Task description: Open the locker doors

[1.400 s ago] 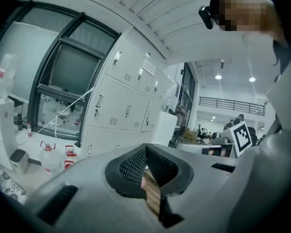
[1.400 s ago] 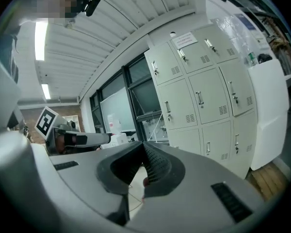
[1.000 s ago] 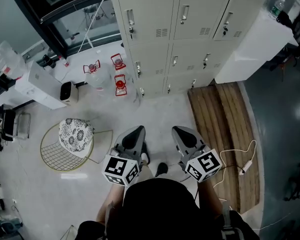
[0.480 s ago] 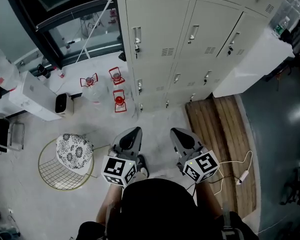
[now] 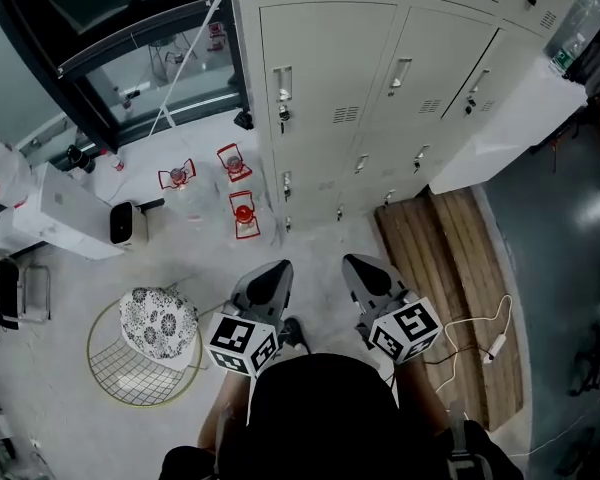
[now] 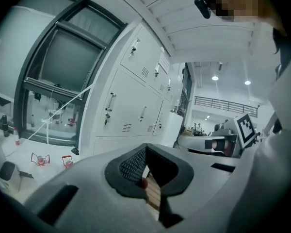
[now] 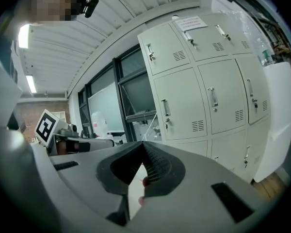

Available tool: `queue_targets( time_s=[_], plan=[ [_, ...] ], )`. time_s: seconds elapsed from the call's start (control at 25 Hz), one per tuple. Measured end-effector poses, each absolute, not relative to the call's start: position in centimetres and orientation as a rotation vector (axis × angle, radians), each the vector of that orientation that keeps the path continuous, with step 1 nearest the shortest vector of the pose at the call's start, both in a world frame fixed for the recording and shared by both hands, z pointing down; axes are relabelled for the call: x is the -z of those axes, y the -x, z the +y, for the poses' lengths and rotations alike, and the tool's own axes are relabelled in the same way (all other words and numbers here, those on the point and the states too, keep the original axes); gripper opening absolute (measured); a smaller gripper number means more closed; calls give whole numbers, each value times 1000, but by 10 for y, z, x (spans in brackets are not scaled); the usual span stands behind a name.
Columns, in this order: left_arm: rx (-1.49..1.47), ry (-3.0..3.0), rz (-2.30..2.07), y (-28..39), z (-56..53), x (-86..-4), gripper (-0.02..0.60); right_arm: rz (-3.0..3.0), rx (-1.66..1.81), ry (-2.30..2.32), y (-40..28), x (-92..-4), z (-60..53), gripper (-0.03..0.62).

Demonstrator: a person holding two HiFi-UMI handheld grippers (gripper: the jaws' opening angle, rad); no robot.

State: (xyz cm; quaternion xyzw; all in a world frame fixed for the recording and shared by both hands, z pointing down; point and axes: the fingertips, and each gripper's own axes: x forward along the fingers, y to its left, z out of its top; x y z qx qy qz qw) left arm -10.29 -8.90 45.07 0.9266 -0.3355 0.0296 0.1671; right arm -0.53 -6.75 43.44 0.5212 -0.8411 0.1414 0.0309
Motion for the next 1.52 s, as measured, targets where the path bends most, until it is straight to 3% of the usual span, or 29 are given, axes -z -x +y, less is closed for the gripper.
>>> queue_targets(
  time_s=[0.64,1.52],
  plan=[
    [-60,-2599,-939,136,-131,-457,17,-2540,-423,-1602,34,-444,-129,5],
    [41,-2508,-1195,114,-196,-422,17,-2666,-176,-1399,33,-420,-264,5]
  ],
)
